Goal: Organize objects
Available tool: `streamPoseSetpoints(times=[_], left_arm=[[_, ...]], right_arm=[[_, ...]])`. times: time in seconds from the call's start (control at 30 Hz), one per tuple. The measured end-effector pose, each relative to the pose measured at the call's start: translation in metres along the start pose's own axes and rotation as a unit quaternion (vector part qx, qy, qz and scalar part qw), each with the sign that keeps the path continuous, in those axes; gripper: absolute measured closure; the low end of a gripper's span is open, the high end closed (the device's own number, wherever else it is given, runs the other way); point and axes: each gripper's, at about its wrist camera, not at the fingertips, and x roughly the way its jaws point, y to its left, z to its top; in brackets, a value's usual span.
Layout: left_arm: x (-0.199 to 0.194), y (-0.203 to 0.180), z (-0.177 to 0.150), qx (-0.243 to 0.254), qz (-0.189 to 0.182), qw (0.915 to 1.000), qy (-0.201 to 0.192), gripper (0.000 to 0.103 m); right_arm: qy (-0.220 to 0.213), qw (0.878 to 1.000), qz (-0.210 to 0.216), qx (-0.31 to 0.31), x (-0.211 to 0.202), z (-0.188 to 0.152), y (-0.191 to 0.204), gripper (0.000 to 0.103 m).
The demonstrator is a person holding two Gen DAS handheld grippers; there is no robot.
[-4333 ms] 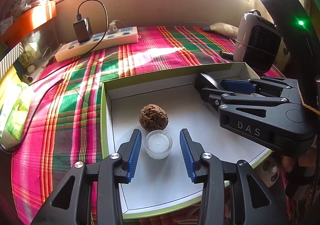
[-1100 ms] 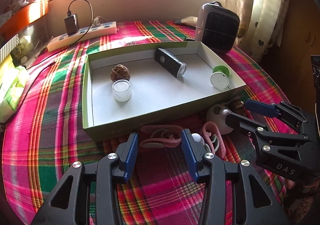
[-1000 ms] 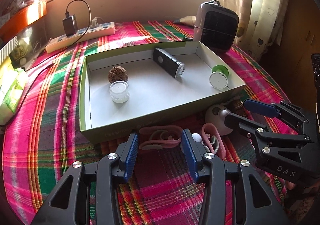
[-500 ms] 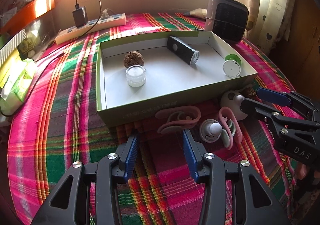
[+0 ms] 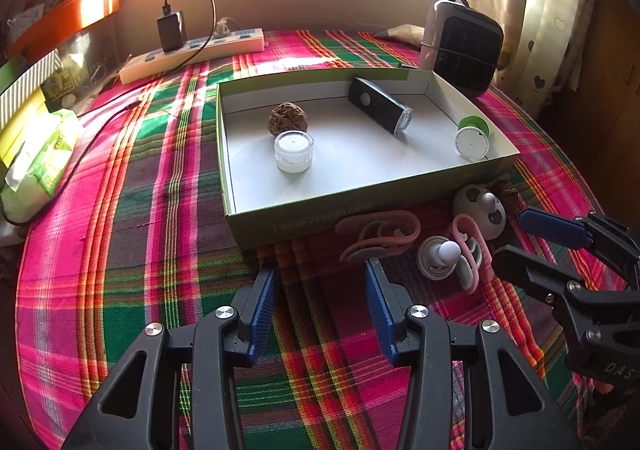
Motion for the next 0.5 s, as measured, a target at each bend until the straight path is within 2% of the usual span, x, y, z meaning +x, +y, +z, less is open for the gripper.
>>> streamPoseSetpoints(times=[0.27, 0.43, 0.5], left_arm=[[-0.002, 0.007, 0.001, 0.0, -0.008, 1.0, -0.005, 0.061], [0.001, 0.009, 0.002, 0.001, -0.012, 0.9999, -0.002, 0.061], [0.0, 0.008, 0.001, 0.002, -0.015, 0.9999, -0.003, 0.061]], right_arm=[[0.016, 1.0, 0.01, -0.01, 0.013, -0.002, 0.012, 0.049], [0.025, 1.0, 0.0, -0.017, 0.02, -0.003, 0.016, 0.05], [0.027, 0.999, -0.002, -0.019, 0.021, -0.003, 0.016, 0.056]])
